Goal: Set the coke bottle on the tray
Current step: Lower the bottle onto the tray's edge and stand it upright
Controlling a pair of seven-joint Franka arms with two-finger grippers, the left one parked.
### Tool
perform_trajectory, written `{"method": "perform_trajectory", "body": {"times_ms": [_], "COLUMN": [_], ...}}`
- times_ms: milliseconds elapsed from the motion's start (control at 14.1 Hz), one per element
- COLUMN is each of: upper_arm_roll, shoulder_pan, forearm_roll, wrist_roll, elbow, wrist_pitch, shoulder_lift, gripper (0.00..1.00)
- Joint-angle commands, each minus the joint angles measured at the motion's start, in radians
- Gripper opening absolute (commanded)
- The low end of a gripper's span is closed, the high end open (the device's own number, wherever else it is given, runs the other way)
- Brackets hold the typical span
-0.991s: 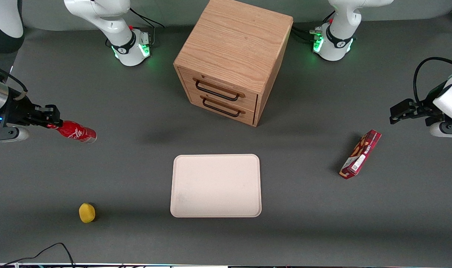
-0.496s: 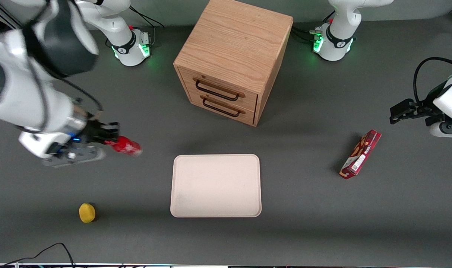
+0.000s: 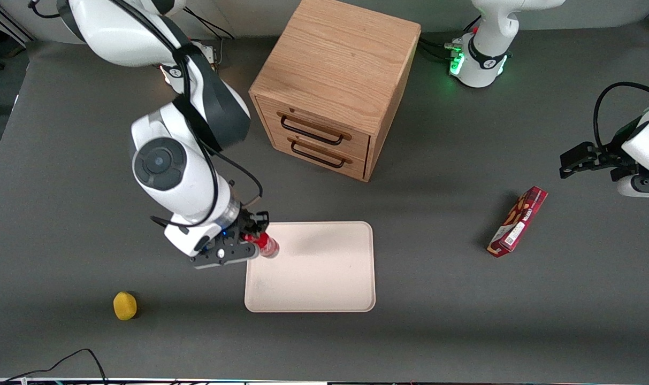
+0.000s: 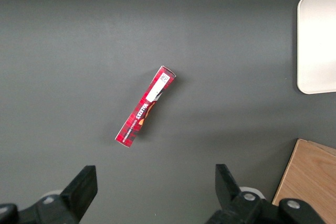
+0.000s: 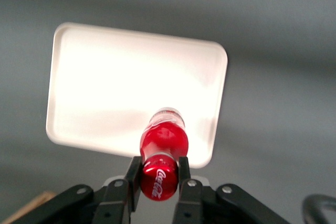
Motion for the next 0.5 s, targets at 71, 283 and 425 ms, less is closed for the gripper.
{"method": "perform_trajectory", "body": {"times_ms": [71, 283, 425], "upper_arm_roll": [-0.029, -0.06, -0.078], "shoulder_pan": [0.0, 0.001, 0.001], "forearm_roll": [0.001, -0.003, -0.003], "wrist_roll": [0.006, -0.002, -0.003], "elbow": [0.069, 0.069, 0.069], "wrist_pitch": [0.134, 0.217, 0.245], "shoulder_lift": [0.113, 0.157, 0.18], "gripper": [0.0, 0.0, 0.0]}}
